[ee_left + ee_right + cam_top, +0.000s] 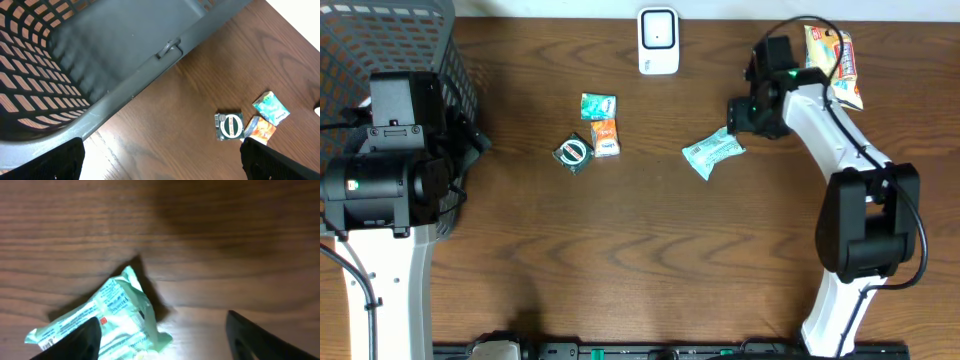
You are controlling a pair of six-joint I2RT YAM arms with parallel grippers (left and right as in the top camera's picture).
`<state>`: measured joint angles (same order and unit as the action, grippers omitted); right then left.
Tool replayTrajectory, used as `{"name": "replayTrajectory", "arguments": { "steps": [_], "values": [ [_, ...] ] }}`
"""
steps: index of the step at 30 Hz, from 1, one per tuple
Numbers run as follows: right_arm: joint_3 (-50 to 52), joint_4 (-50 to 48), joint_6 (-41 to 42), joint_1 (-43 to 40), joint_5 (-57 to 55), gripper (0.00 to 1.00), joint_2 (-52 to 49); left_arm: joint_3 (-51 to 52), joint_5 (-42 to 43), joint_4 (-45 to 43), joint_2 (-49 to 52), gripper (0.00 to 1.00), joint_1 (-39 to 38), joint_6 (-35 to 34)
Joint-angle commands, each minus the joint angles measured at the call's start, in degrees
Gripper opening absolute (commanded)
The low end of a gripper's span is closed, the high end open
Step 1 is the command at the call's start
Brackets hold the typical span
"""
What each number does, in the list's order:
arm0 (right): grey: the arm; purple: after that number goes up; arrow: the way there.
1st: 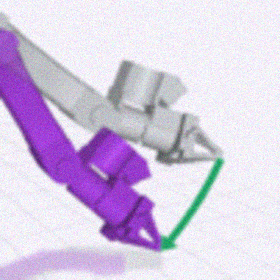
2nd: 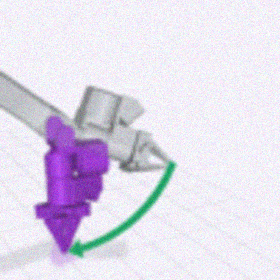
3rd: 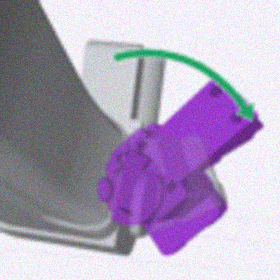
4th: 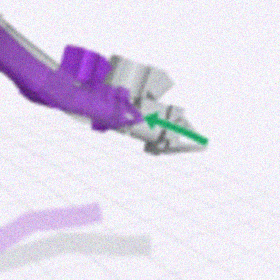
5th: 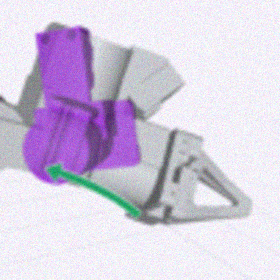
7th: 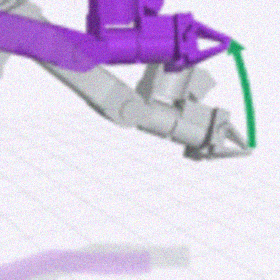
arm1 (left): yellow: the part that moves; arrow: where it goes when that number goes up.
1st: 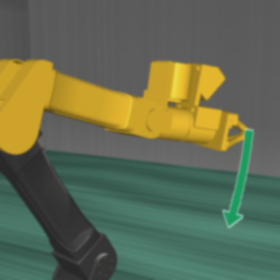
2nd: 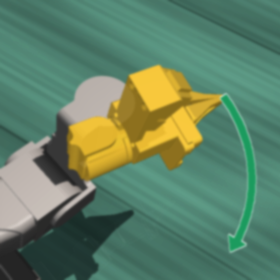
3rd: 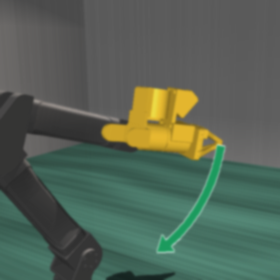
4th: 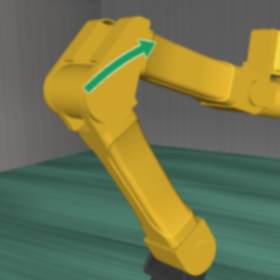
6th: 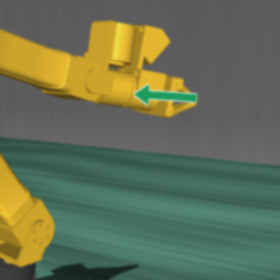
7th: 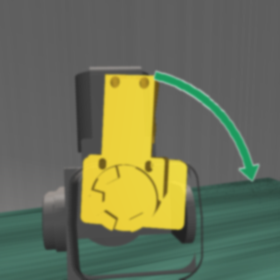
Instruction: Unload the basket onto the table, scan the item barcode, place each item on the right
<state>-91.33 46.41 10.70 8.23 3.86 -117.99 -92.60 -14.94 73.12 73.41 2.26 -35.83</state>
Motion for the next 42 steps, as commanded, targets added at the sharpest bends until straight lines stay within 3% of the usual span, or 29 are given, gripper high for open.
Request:
{"name": "replayTrajectory", "arguments": {
  "steps": [1, 7, 17, 19, 20, 21, 22, 24, 33, 42],
  "values": [
    [2.93, -1.55, -3.69, -2.29, 13.99, 0.77, 0.66, -0.31, -0.57, 0.17, 0.0, 0.98, 0.42, -0.26],
    [6.97, -3.45, -5.64, -4.5, 24.55, 0.78, 0.66, -0.31, -0.57, 0.17, 0.0, 0.98, 0.42, -0.26],
    [17.75, -13.9, -1.81, -2.56, 25.0, 0.7, 0.66, -0.31, -0.57, 0.17, 0.0, 0.98, 0.42, -0.26],
    [19.71, -16.28, -1.73, -2.32, 25.05, 0.61, 0.66, -0.31, -0.59, 0.17, 0.0, 0.98, 0.42, -0.26],
    [20.46, -17.18, -1.73, -2.21, 25.05, 0.49, 0.66, -0.31, -0.57, 0.17, 0.0, 0.98, 0.42, -0.26],
    [21.05, -17.84, -1.73, -2.12, 25.05, 0.26, 0.66, -0.31, -0.57, 0.17, 0.0, 0.98, 0.42, -0.26],
    [21.03, -17.84, -1.73, -2.12, 25.07, 0.14, 0.66, -0.31, -0.57, 0.15, 0.0, 0.98, 0.42, -0.26],
    [20.74, -17.84, -1.29, -2.25, 26.43, 0.01, 0.72, -0.31, -0.57, 0.17, 0.0, 0.98, 0.42, -0.26],
    [16.15, -22.75, -1.55, -3.96, 46.18, 0.01, 4.87, -0.31, -0.57, 0.17, 0.0, 0.98, 0.42, -0.26],
    [16.02, -28.96, -4.11, -1.68, 50.49, 0.01, 18.64, -0.31, -0.57, 0.17, 0.0, 0.98, 0.42, -0.26]
  ]
}}
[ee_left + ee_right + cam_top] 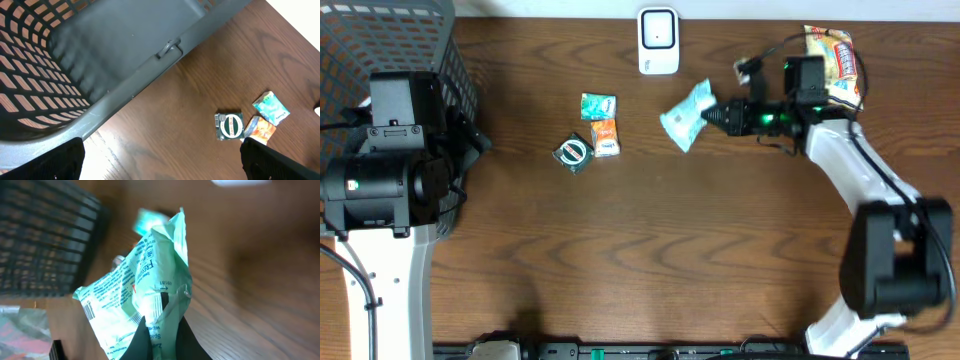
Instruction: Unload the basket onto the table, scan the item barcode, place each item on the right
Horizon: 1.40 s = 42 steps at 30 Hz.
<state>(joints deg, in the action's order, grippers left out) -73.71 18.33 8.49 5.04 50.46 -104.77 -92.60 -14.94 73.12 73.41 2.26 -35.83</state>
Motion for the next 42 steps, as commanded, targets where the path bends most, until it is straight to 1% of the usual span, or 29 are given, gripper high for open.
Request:
{"name": "replayTrajectory", "arguments": {
  "steps": [1, 5, 8, 10, 11, 13, 15, 22, 28, 42],
  "values": [
    [-1.6, -1.25, -1.9, 1.84, 3.89, 0.01, 6.32, -0.31, -0.57, 0.17, 0.0, 0.98, 0.42, -0.26],
    [-1.6, -3.82, 0.57, 4.39, 3.43, 0.01, 10.64, -0.31, -0.57, 0.17, 0.0, 0.98, 0.42, -0.26],
    [-1.6, -4.9, 1.38, 6.27, 3.34, 0.01, 11.02, -0.31, -0.57, 0.17, 0.0, 0.98, 0.42, -0.26],
    [-1.6, -4.28, 1.31, 7.98, -0.81, 0.01, 11.02, -0.31, -0.57, 0.17, 0.0, 0.98, 0.42, -0.26],
    [-1.6, -3.19, 1.31, 9.14, -6.54, 0.01, 11.02, -0.31, -0.57, 0.17, 0.0, 0.98, 0.42, -0.26],
    [-1.6, -1.68, 1.31, 10.58, -13.25, 0.01, 11.02, -0.31, -0.57, 0.17, 0.0, 0.97, 0.42, -0.26],
    [-1.6, -0.79, 1.31, 11.56, -15.8, 0.01, 11.02, -0.31, -0.57, 0.17, 0.0, 0.98, 0.42, -0.26],
    [-1.6, 0.44, 1.03, 13.0, -16.02, 0.01, 11.02, -0.31, -0.59, 0.17, 0.0, 0.98, 0.42, -0.26],
    [-1.6, 3.74, -1.79, 13.0, -16.09, 0.01, 11.02, -0.31, -0.57, 0.17, 0.0, 0.97, 0.42, -0.26],
    [-1.6, 3.85, -1.92, 13.0, -16.79, 0.01, 11.02, -0.31, -0.59, 0.17, 0.0, 0.98, 0.42, -0.26]
  ]
}}
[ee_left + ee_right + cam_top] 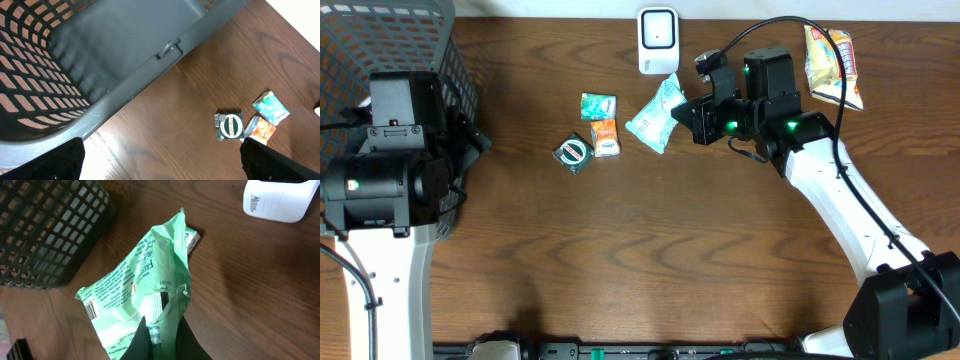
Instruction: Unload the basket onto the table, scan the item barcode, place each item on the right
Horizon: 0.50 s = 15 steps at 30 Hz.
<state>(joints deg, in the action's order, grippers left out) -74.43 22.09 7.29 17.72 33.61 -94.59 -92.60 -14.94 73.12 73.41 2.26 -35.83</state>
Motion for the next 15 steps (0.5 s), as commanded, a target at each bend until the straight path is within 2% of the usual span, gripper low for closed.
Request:
{"name": "replayTrajectory", "arguments": {
  "steps": [1, 9, 15],
  "values": [
    [-0.87, 0.26, -0.72, 0.33, -0.63, 0.01, 0.83, -0.31, -0.57, 0.17, 0.0, 0.98, 0.42, -0.26],
    [-0.81, 3.3, -2.05, 0.35, -5.09, 0.01, 0.81, -0.31, -0.59, 0.17, 0.0, 0.98, 0.42, -0.26],
    [-0.74, 6.84, -2.25, 0.39, -15.39, 0.01, -0.55, -0.31, -0.57, 0.17, 0.0, 0.98, 0.42, -0.26]
  ]
}}
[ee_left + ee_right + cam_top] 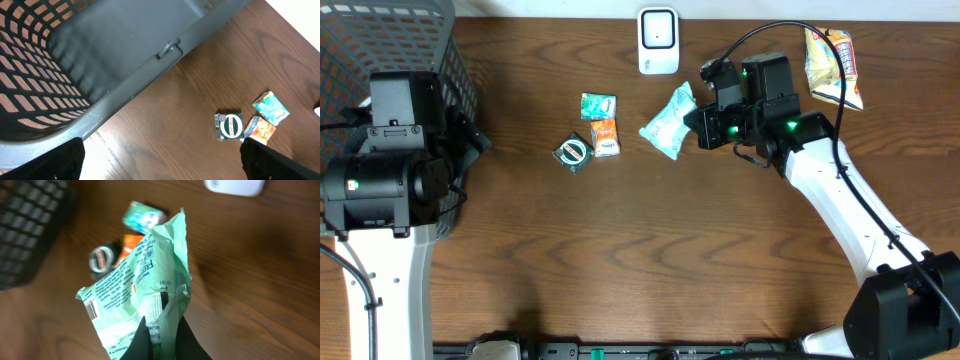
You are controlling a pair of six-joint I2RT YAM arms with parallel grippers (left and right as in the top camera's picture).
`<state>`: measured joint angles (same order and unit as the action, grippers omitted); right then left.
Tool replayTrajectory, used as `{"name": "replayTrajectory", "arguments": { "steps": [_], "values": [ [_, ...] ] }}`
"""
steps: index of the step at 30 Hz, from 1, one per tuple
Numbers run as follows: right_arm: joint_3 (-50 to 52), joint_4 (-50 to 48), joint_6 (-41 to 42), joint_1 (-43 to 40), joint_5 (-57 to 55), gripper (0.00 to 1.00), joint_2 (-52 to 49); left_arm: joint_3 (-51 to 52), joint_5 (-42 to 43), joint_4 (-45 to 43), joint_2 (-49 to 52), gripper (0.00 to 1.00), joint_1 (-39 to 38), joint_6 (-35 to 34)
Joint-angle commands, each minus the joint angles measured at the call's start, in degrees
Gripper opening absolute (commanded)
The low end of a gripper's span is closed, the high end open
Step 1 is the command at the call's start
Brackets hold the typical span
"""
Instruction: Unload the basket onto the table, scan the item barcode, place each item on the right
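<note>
My right gripper (698,125) is shut on a pale green wipes packet (667,122), held above the table just in front of the white scanner (658,41). In the right wrist view the packet (135,285) fills the middle, pinched at its lower edge by the gripper (160,332). Its barcode (91,309) shows at the lower left, and the scanner (234,186) is cut off by the top edge. My left gripper (161,152) is open at the far left, nothing between its fingers.
A grey mesh basket (380,40) stands at the back left, right under the left wrist (125,60). A teal packet (598,105), an orange packet (606,136) and a dark green packet (573,152) lie left of the held packet. A snack bag (832,62) lies at the back right.
The right gripper with the green packet has shifted slightly right and toward the front. Its wrist view now takes in the small packets, with the scanner at the top edge. The left arm is unchanged.
The right gripper was open over the green packet lying on the table at mid right. Then it held the packet raised, right of the scanner. Then the packet hung in front of the scanner, slightly to its left, and now a little further right.
</note>
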<state>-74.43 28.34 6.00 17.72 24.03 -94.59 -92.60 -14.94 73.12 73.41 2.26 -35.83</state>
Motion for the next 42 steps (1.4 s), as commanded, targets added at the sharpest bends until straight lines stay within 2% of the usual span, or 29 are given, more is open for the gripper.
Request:
{"name": "replayTrajectory", "arguments": {
  "steps": [1, 3, 8, 12, 17, 22, 25, 28, 29, 32, 35, 37, 38, 42],
  "values": [
    [-0.74, 0.66, -0.96, 0.39, -6.64, 0.01, -1.01, -0.31, -0.57, 0.17, 0.0, 0.98, 0.42, -0.26],
    [-0.74, 0.9, -0.98, 0.46, -13.68, 0.01, -2.78, -0.31, -0.57, 0.17, 0.0, 0.98, 0.42, -0.26],
    [-0.74, 2.1, -2.01, 2.12, -47.28, 0.01, -5.99, -0.31, -0.57, 0.17, 0.0, 0.98, 0.42, -0.26],
    [-0.79, 1.29, -6.05, 4.66, -64.17, 0.01, -6.05, -0.31, -0.57, 0.17, 0.0, 0.98, 0.42, -0.26],
    [-0.76, 1.88, -7.41, 6.75, -67.38, 0.01, -6.34, -0.31, -0.57, 0.17, 0.0, 0.98, 0.42, -0.26],
    [-0.74, 1.9, -14.93, 6.86, -67.98, 0.01, -11.69, -0.31, -0.57, 0.17, 0.0, 0.97, 0.42, -0.26],
    [-0.74, 3.1, -14.75, 7.54, -69.61, 0.01, -15.82, -0.31, -0.57, 0.17, 0.0, 0.98, 0.42, -0.26],
    [-0.74, 5.27, -10.38, 9.88, -69.53, 0.01, -18.23, -0.31, -0.57, 0.17, 0.0, 0.98, 0.42, -0.26],
    [-0.74, 6.36, -6.32, 12.04, -67.82, 0.06, -18.51, -0.31, -0.57, 0.17, 0.0, 0.98, 0.42, -0.26],
    [-1.01, 7.67, -4.2, 15.21, -60.89, 0.21, -18.1, -0.31, -0.59, 0.17, 0.0, 0.98, 0.42, -0.26],
    [-1.79, 9.84, 0.04, 17.92, -55.65, 0.22, -17.33, -0.31, -0.57, 0.17, 0.0, 0.98, 0.42, -0.26],
    [-3.08, 11.61, 2.54, 19.87, -51.58, 0.38, -16.31, -0.31, -0.57, 0.17, 0.0, 0.97, 0.42, -0.26],
    [-4.0, 12.59, 2.78, 20.28, -50.82, 0.55, -15.87, -0.31, -0.57, 0.17, 0.0, 0.98, 0.42, -0.26],
    [-9.6, 18.08, 2.8, 20.0, -50.62, 0.68, -14.69, -0.31, -0.57, 0.17, 0.0, 0.97, 0.42, -0.26]
  ]
}}
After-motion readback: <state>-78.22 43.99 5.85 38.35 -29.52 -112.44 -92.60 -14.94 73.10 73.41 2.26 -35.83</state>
